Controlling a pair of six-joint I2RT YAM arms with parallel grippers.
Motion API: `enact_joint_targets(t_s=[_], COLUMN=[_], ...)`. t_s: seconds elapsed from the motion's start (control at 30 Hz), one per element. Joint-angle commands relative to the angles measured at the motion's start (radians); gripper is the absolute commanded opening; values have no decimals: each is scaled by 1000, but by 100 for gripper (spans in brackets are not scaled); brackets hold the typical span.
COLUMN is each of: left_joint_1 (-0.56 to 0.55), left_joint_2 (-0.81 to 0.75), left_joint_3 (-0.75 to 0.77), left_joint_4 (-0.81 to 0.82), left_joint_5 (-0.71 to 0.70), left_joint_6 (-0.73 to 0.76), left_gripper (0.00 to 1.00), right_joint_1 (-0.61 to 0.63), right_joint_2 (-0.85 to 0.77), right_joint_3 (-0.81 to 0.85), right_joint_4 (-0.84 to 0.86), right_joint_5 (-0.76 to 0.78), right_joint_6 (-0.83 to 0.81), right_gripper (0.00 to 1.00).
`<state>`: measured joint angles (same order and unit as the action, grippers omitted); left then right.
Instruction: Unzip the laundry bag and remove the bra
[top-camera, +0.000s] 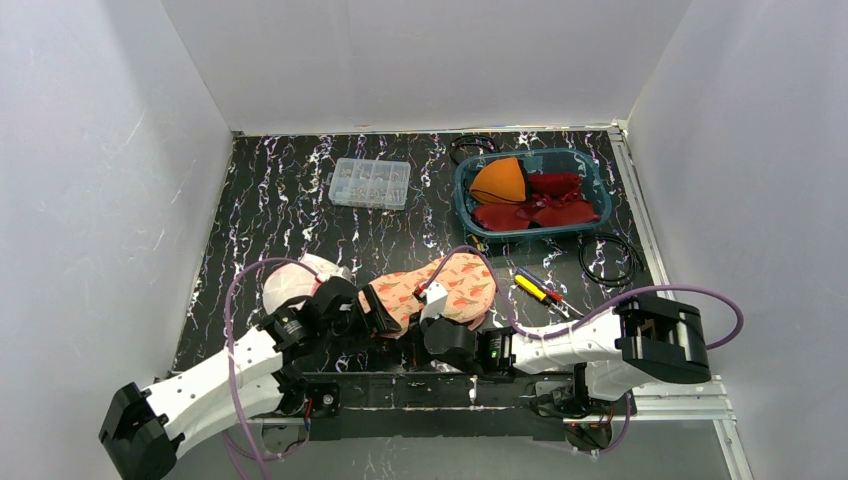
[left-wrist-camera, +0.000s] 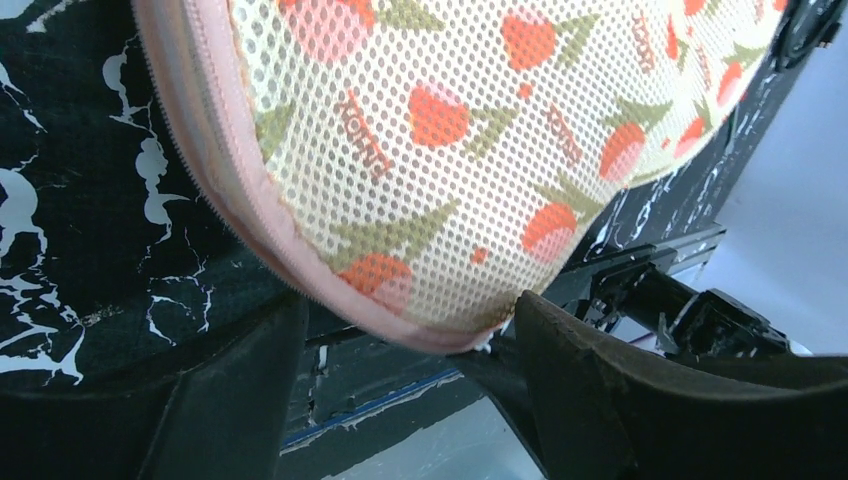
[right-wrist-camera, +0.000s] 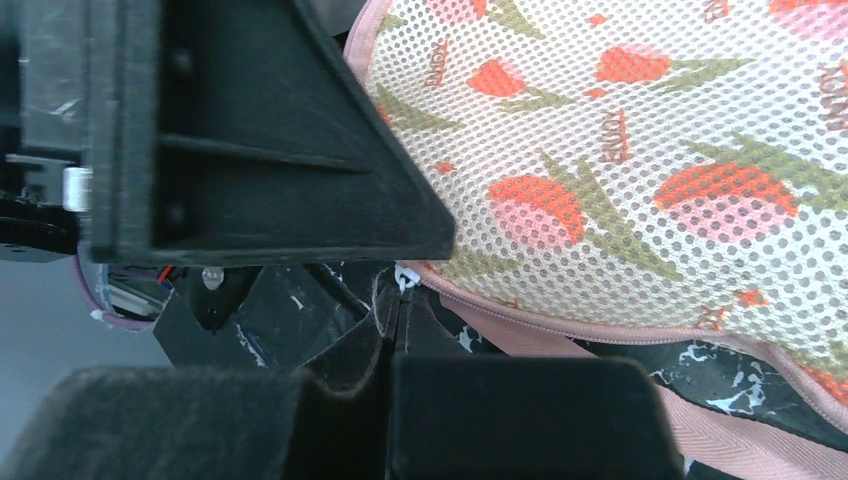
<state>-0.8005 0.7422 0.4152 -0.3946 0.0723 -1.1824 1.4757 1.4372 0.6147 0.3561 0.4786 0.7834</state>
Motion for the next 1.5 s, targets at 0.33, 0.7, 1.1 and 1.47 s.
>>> enact_joint_targets(t_s=[0.33,0.7,1.1,1.47], left_joint_1=[-3,-3,-3,23], left_joint_2=[105,120,99,124], left_joint_3=[81,95,85,103], left_joint_4=[-10,-48,-73,-68], left_joint_5=[-174,-218,-243,-255], left_joint_6=[-34,-18,-22,19], left_gripper=[32,0,0,0], right_joint_1=[5,5,5,5], right_joint_2=[-61,-126,-236,-315], right_joint_3=[18,15,-48,-85], right_joint_4=[-36,-142,-257,-391], right_joint_5=[20,53,120,199], right_joint_6=[10,7,37,47], right_gripper=[1,1,1,1])
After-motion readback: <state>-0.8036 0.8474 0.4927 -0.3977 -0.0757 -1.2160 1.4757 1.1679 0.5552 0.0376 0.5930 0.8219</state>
